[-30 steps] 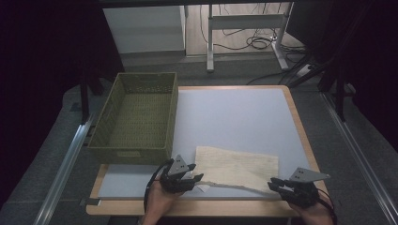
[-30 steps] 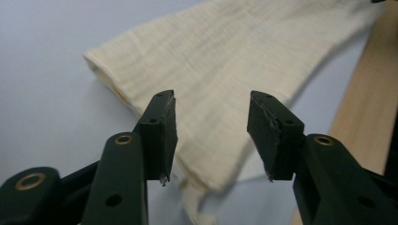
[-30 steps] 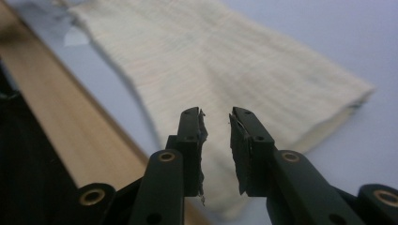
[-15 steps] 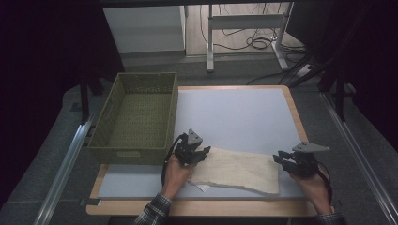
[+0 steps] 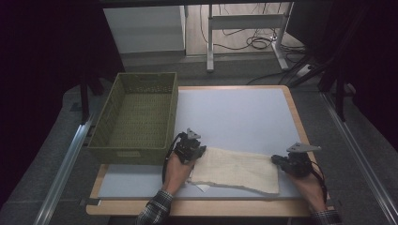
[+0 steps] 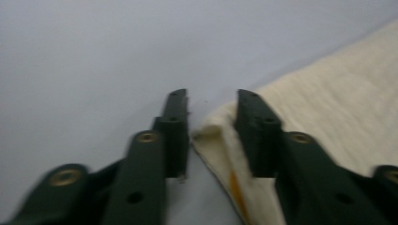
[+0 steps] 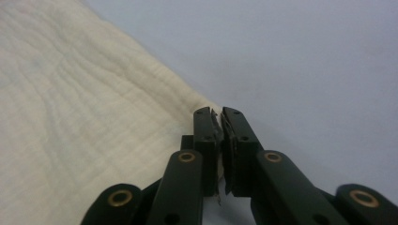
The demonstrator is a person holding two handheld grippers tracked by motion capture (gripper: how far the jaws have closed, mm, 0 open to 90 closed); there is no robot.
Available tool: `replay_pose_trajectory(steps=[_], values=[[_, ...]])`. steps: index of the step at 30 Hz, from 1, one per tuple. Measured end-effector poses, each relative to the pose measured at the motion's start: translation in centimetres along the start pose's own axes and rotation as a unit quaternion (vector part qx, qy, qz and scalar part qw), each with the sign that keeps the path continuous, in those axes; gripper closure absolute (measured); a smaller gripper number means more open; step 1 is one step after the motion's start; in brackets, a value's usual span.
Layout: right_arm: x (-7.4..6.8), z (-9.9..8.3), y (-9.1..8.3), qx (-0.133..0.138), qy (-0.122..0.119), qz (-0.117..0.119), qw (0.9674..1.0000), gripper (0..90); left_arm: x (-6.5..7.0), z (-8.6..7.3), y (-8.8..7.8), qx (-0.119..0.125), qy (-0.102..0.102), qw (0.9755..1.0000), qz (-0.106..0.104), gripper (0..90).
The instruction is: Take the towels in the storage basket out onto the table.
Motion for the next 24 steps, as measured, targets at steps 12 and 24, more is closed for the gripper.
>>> replay_pose_trajectory(steps=[12, 24], values=[[5.3, 2.7, 0.7, -0.013, -0.011, -0.063, 0.9978, 86.1, 3.5, 0.9, -1.0, 0.031, 0.027, 0.9964, -0.074, 84.6], [6.3, 3.1, 1.5, -0.010, 0.031, -0.041, 0.9986, 73.2, 1.8, 0.5, -0.1, 0.020, 0.039, 0.9984, -0.034, 57.0]])
Point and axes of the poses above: each handheld gripper's, and its own axes: y roughly forward along the jaws, z roughly out of its top, x roughly to its right, the point moved 8 cm from there along y, roughly forward along the jaws, and after that the axes turned 3 degrees about -y, right-handed, at the moved point
